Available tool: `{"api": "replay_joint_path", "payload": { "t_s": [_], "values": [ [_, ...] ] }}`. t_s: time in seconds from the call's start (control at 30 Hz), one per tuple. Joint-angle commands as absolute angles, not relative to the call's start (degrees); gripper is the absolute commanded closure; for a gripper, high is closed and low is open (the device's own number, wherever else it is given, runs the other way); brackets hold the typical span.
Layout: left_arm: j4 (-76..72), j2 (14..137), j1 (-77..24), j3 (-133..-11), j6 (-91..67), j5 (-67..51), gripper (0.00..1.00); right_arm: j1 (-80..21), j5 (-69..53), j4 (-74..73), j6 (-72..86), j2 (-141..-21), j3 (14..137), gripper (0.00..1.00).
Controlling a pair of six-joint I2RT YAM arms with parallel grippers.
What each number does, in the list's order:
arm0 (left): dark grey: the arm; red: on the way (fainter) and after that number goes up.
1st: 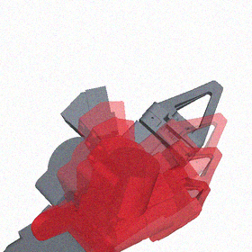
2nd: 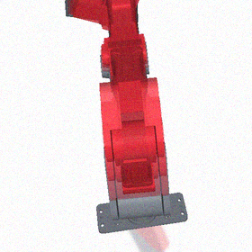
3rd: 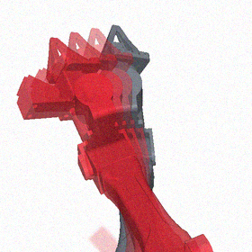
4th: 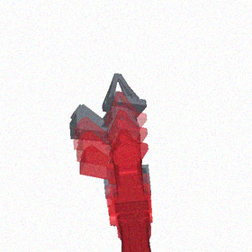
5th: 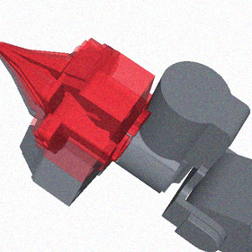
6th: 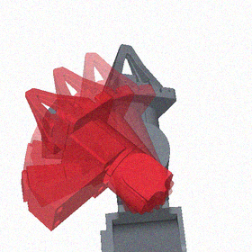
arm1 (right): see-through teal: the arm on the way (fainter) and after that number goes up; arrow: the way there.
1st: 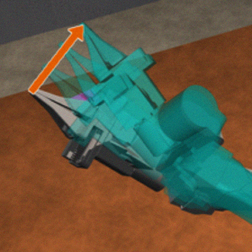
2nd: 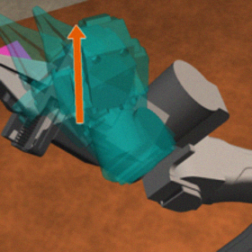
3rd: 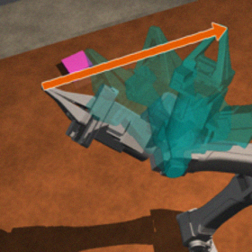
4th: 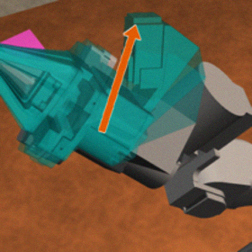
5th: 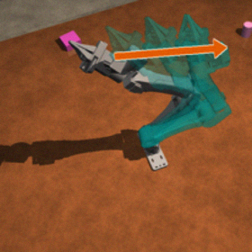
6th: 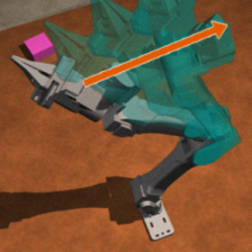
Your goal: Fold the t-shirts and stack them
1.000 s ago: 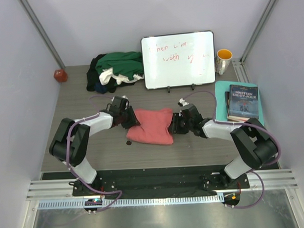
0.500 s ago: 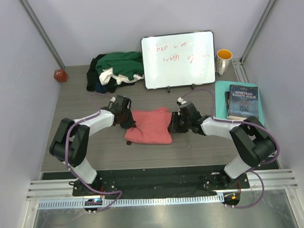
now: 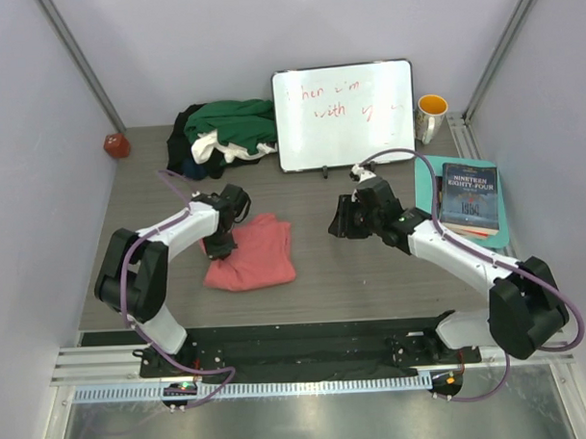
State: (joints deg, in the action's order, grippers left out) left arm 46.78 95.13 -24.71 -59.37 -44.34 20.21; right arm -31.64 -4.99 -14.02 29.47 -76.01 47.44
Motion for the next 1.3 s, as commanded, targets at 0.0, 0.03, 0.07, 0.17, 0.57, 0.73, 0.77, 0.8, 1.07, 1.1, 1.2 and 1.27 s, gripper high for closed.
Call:
{"api": "replay_joint_path", "payload": {
  "t_s": [0.0,0.03,0.07,0.17,0.57,0.73,0.77,0.8,1.07,1.1,1.2,1.27],
  "values": [
    [56.9,91.9,-23.6,-62.1,-44.2,30.7,1.0,-31.6,-4.4,-17.6,27.5,-72.9,52.8,0.59],
    [58.4,91.3,-23.4,-62.5,-44.0,31.6,1.0,-31.7,-4.5,-17.9,27.3,-72.4,53.3,0.59],
    [59.3,90.9,-22.7,-63.2,-43.8,32.5,1.0,-31.6,-4.7,-17.9,27.3,-72.2,54.2,0.59],
    [61.5,89.6,-19.8,-64.4,-41.6,33.5,1.0,-31.6,-5.3,-18.2,27.2,-71.9,55.8,0.58],
    [64.2,88.4,-8.0,-63.1,-34.7,29.7,1.0,-31.6,-6.8,-18.5,25.4,-71.7,59.0,0.57],
    [65.7,90.9,-7.9,-62.7,-36.7,33.0,1.0,-31.6,-8.3,-18.5,25.0,-72.3,59.6,0.57],
    [65.7,91.2,-7.8,-62.6,-37.2,33.0,1.0,-31.6,-8.8,-18.6,25.0,-72.6,59.6,0.57],
    [65.7,91.5,-7.6,-62.6,-37.4,33.2,1.0,-31.6,-8.9,-18.6,25.0,-72.7,59.8,0.57],
    [67.2,91.1,-1.2,-63.4,-37.8,33.4,0.91,-31.6,-9.2,-18.6,25.0,-71.9,59.8,0.57],
    [67.5,90.4,-0.3,-63.5,-38.3,34.4,0.89,-31.6,-9.3,-18.6,25.2,-71.9,59.7,0.57],
    [67.1,89.1,2.6,-63.7,-38.4,36.1,0.99,-31.6,-10.1,-18.5,25.5,-72.1,59.9,0.57],
    [66.5,89.5,3.8,-63.7,-38.4,36.4,1.0,-31.6,-10.5,-18.5,25.9,-72.3,60.1,0.57]
  ]
}}
